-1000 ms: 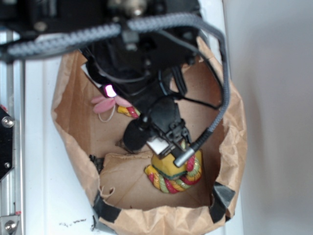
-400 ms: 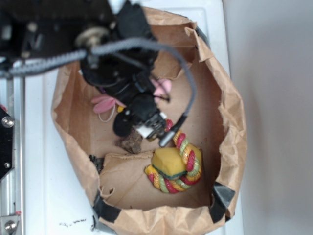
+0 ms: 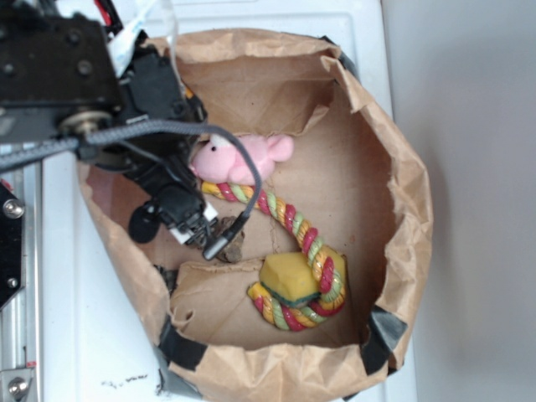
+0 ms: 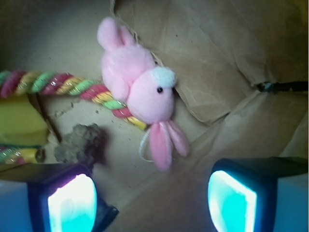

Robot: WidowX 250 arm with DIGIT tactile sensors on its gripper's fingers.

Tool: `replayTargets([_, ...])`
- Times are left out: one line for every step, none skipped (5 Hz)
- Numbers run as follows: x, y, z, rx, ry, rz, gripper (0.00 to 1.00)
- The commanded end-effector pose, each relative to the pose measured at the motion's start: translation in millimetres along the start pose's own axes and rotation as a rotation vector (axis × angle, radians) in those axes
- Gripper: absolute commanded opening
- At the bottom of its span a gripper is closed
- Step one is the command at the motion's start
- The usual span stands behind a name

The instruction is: Grab the rock.

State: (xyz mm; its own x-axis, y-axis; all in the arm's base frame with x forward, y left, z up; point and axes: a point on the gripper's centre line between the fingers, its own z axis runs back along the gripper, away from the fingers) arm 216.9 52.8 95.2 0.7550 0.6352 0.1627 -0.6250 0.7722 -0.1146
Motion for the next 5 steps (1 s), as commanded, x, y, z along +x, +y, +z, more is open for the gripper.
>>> replayTargets([-32,17,27,-0.05,-0.028,-0.111,1.0])
replayTargets([-13,-4,40,-0.1,-0.003,-0.076,1.0])
replayTargets([-13,-4,40,-0.1,-0.003,-0.076,1.0])
replayTargets([-13,-4,40,-0.1,-0.003,-0.076,1.0])
replayTargets([-13,-4,40,-0.1,-0.003,-0.076,1.0])
